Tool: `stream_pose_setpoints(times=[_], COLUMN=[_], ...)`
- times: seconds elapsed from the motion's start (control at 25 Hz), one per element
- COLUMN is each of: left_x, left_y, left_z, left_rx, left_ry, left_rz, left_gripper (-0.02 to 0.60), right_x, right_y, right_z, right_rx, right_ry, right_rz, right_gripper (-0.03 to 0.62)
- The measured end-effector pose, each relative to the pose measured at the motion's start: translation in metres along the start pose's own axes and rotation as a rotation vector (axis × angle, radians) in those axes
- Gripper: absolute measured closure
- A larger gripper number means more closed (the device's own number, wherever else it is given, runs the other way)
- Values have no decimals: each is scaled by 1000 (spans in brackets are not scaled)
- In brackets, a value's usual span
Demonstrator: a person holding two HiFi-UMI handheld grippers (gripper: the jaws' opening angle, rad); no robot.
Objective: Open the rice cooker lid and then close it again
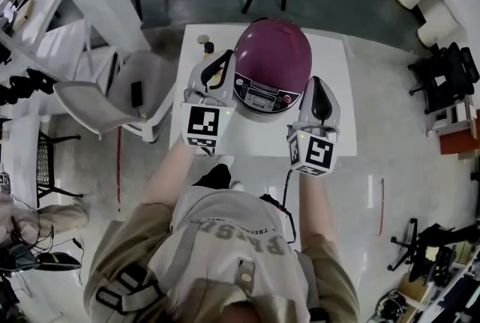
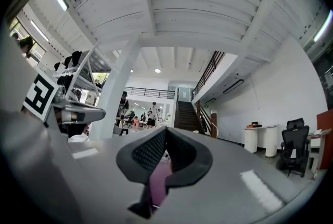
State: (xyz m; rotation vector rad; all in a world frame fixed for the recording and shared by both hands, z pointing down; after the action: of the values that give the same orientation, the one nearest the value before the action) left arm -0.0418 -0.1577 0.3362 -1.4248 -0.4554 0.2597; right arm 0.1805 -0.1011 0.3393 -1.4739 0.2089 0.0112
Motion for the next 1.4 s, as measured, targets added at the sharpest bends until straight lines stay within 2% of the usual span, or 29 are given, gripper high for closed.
stream_pose_setpoints(times=[0.28,1.0,1.4], left_x=[4,7,7], left_y=[10,16,19], left_z=[-2,-3,-6], left_rx=[57,85,96], left_ry=[-11,-18,-17], left_rz=[2,-15,-26], left_gripper=[572,572,572], right_x=[4,-1,-2], right_y=[5,19,19], right_z=[0,-2,-3], right_rx=[33,115,118], right_ry=[-14,26,27], right_rz=[-20,14,20], right_gripper=[592,592,592])
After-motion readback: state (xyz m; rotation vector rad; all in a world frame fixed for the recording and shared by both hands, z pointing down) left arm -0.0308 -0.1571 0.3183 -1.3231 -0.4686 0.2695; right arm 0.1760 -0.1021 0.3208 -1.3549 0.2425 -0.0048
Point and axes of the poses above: the fingertips, and each gripper's own axes: z backward along the fingers, x to its right, y out of its top, the point moved 6 cm from there along z, backward along the fingers, and after that the axes turned 4 degrees about -x, right-handed, at the moved point
